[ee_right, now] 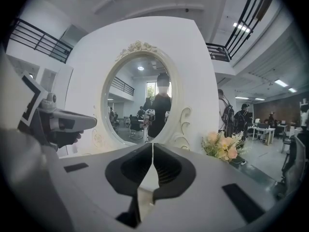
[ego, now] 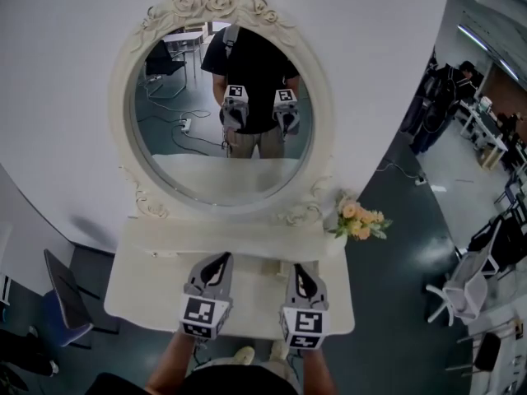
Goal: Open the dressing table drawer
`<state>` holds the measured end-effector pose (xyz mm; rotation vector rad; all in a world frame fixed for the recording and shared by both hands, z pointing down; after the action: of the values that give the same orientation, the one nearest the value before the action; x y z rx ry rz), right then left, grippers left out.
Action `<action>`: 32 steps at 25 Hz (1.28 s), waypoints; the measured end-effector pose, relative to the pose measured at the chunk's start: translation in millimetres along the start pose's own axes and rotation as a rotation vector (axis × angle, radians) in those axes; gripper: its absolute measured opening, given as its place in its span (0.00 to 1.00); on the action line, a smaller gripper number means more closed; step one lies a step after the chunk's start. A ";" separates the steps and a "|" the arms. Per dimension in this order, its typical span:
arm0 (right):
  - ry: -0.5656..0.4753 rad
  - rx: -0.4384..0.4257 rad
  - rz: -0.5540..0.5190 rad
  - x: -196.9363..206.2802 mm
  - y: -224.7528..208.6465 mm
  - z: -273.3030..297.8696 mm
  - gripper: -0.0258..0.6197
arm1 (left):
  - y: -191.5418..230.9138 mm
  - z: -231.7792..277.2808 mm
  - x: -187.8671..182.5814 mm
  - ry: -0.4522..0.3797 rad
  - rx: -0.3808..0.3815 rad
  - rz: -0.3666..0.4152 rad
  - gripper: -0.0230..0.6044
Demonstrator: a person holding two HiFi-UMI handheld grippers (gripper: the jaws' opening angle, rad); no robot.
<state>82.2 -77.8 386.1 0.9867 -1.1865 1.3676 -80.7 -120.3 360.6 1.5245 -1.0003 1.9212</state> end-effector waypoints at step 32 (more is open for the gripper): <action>-0.057 0.031 -0.019 -17.9 6.2 -21.6 0.03 | -8.7 -15.6 -6.9 -0.025 0.040 0.010 0.04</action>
<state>79.3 -59.6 364.0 1.0620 -1.1986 1.3542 -81.9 -102.2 354.4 1.5721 -0.9874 1.9454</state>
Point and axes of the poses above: the fingertips, and each gripper's own axes: z forward along the fingers, y to its left, x out of its underside, the point moved 1 cm from there along -z, backward along the fingers, and after that the axes turned 12 degrees about z, right-handed, at the moved point
